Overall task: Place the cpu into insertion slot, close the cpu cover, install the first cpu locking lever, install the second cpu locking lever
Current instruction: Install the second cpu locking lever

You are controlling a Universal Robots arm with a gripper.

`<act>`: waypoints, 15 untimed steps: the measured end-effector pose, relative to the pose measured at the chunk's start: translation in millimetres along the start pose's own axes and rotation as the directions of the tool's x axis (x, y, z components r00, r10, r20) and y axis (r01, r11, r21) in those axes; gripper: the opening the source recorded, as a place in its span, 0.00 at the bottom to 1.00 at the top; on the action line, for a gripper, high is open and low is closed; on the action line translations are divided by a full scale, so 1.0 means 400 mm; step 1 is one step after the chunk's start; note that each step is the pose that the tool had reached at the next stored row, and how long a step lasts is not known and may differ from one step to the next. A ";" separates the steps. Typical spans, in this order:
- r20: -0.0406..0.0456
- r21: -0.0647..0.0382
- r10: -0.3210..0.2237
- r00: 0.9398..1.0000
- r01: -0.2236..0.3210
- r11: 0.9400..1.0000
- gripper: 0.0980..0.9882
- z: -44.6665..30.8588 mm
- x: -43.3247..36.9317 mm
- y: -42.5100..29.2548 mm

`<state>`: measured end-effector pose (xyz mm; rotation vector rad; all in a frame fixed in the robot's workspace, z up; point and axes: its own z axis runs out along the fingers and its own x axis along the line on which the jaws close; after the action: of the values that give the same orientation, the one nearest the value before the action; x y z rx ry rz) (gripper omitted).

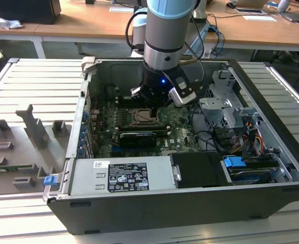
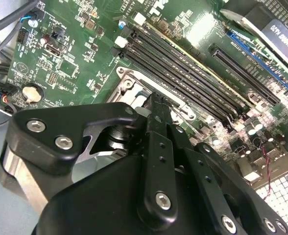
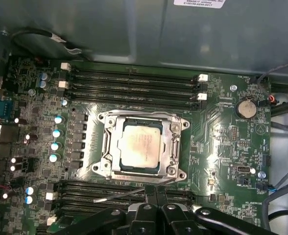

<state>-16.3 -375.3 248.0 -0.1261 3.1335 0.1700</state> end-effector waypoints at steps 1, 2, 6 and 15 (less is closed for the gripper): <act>0.000 -0.003 0.000 1.000 0.000 1.000 0.01 0.000 0.001 -0.004; 0.001 -0.003 0.000 1.000 0.000 1.000 0.01 0.000 0.001 -0.007; 0.001 -0.006 0.000 1.000 0.000 1.000 0.01 0.004 0.022 -0.008; 0.005 -0.059 0.000 1.000 0.000 0.998 0.01 0.024 0.060 -0.007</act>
<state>-39.9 -379.2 238.1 -0.1255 3.1245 0.2627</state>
